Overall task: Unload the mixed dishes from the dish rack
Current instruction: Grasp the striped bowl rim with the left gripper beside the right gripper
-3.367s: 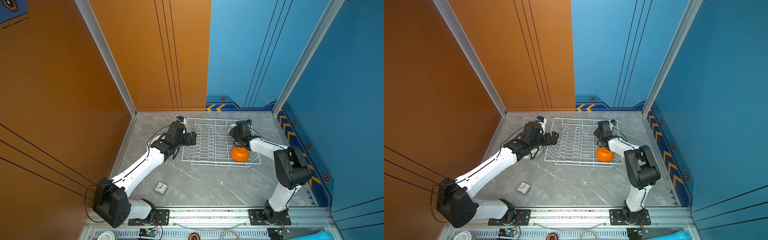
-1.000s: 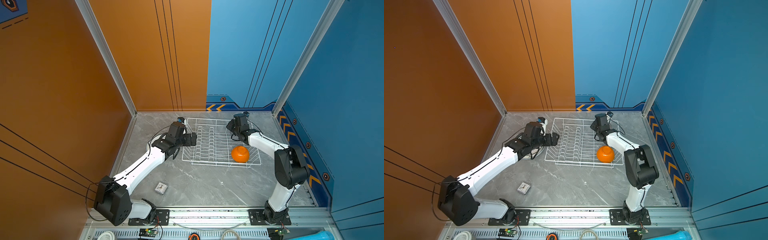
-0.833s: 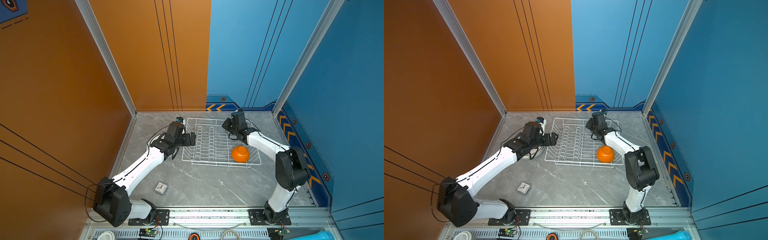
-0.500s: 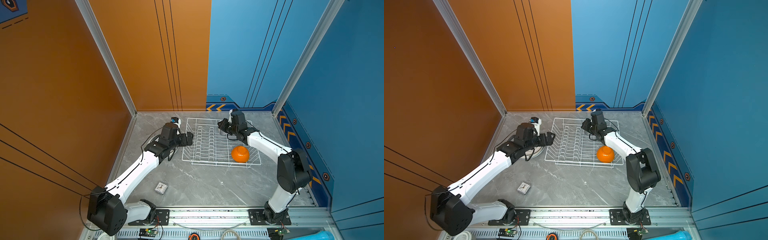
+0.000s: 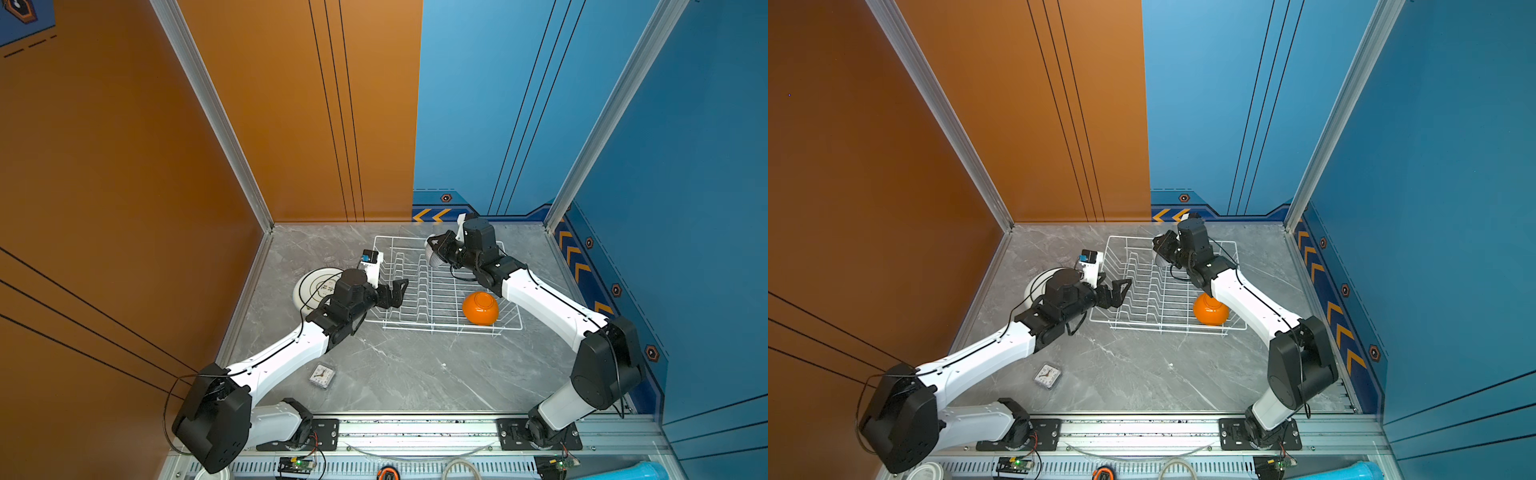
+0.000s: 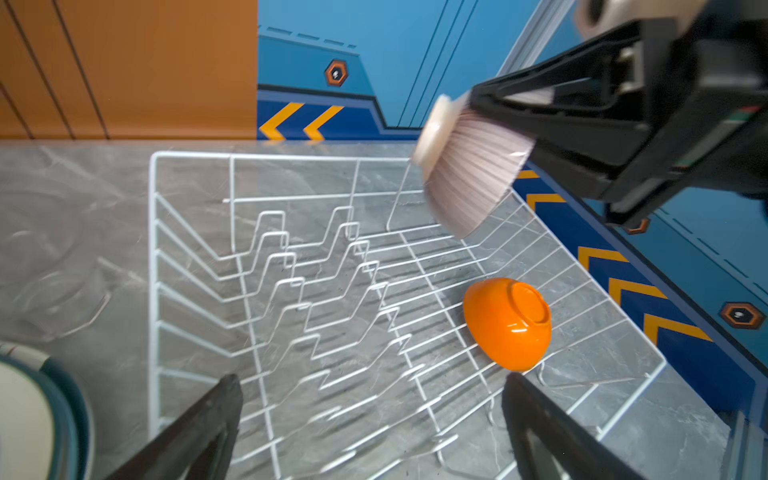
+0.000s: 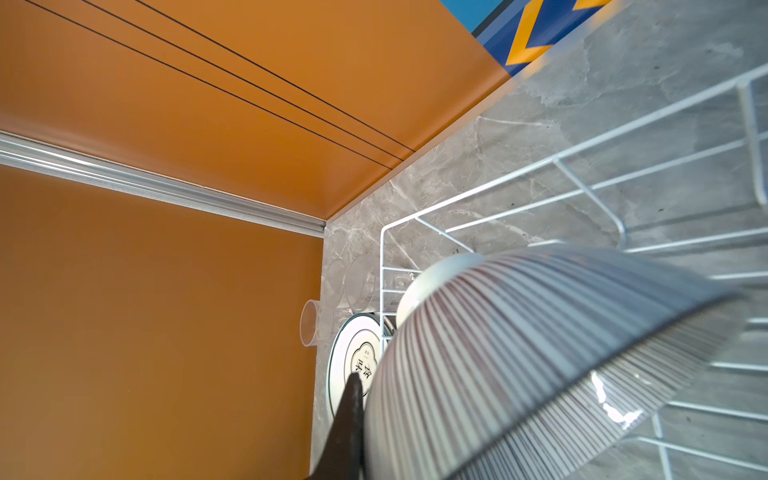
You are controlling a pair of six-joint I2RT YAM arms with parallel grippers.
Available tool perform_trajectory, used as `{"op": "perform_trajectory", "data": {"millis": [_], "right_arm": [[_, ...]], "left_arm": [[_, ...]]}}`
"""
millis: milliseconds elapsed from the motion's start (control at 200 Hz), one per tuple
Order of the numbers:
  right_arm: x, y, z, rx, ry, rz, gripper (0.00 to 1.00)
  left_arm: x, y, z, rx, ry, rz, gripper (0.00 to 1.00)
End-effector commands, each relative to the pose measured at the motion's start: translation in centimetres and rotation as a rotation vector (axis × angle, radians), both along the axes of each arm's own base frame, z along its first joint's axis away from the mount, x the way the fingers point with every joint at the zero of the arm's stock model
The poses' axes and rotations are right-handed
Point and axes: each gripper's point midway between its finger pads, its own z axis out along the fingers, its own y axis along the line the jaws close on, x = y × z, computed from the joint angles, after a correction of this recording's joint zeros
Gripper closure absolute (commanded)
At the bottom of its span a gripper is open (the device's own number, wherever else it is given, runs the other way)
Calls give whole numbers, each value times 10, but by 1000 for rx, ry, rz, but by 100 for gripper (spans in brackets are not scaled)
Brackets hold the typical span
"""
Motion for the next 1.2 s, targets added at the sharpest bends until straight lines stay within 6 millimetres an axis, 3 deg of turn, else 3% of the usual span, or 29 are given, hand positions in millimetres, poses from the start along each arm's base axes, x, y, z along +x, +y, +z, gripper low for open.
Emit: {"op": "perform_trajectory", "data": {"millis": [0,255,390,556,676,1096,1196], "right_arm": [[-8,7,51,132,-80,-16,100],[-20,28,69,263,-67,39,100],[-25,34,68,310,-51,48,100],[-32,39,71,362,-46,59,100],[-39,40,70,385,-28,60,100],[-51,39,61,464,16,25,100],[-50,39,59,477,25,17,100]], "left_arm": [[1,-14,35,-29,-246,-20,17],[-1,-28,44,-19,-383,3,32],[6,-33,50,-2,-418,33,37],[23,-42,43,59,-439,78,44],[37,-37,40,83,-441,160,52],[60,-32,37,54,-417,292,57],[61,-29,39,44,-420,316,71]]}}
